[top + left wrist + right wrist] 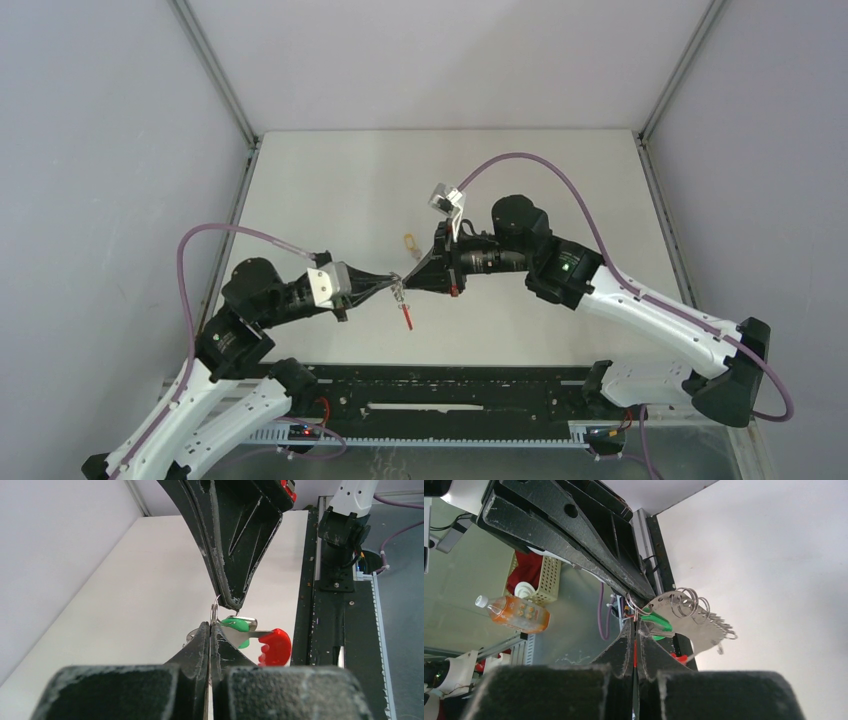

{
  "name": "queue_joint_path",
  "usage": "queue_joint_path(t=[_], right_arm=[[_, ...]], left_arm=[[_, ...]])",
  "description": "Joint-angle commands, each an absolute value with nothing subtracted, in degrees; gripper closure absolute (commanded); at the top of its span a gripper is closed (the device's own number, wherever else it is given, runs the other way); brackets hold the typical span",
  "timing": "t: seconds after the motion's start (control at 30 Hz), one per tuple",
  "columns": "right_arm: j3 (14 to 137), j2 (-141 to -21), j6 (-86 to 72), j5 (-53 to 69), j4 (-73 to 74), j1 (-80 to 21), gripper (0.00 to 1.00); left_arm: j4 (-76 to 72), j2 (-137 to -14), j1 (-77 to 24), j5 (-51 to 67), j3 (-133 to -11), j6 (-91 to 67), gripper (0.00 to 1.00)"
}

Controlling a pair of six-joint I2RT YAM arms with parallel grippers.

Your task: Put the keys on the keyring

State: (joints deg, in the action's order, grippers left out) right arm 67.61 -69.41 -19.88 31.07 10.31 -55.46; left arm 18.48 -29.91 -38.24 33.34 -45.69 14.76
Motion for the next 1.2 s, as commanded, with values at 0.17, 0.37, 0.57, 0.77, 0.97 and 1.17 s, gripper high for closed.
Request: queue_joint_path(t=[0.17, 0.37, 0.57, 0.77, 0.97, 1.17], right_arm=[[64.1, -67.0, -22.8, 33.6, 6.5, -53.9, 1.00], [63.1, -67.3, -23.7, 35.9, 5.8, -52.9, 1.00], [63.1, -68.6, -24.8, 38.3, 5.1, -52.3, 1.00], [63.1, -68.5, -25.1, 39.9, 4.6, -52.1, 0.95], [63.1, -67.4, -22.3, 40.1, 4.8, -52.0, 0.50], [63.2, -61.9, -13.1, 37.4, 4.2, -51.4, 0.36]], left_arm=[[14.0, -28.0, -38.6, 35.4, -44.0, 14.8, 1.00], [12.4, -27.2, -38.6, 37.3, -44.0, 15.0, 1.00], [9.9, -27.3, -38.6, 40.4, -44.1, 12.5, 1.00], [10.6, -27.5, -38.6, 40.9, -44.4, 13.2, 1.00], [11.4, -27.3, -38.6, 41.6, -44.6, 13.1, 1.00], [12.7, -27.7, -38.6, 43.9, -45.5, 12.3, 1.00]])
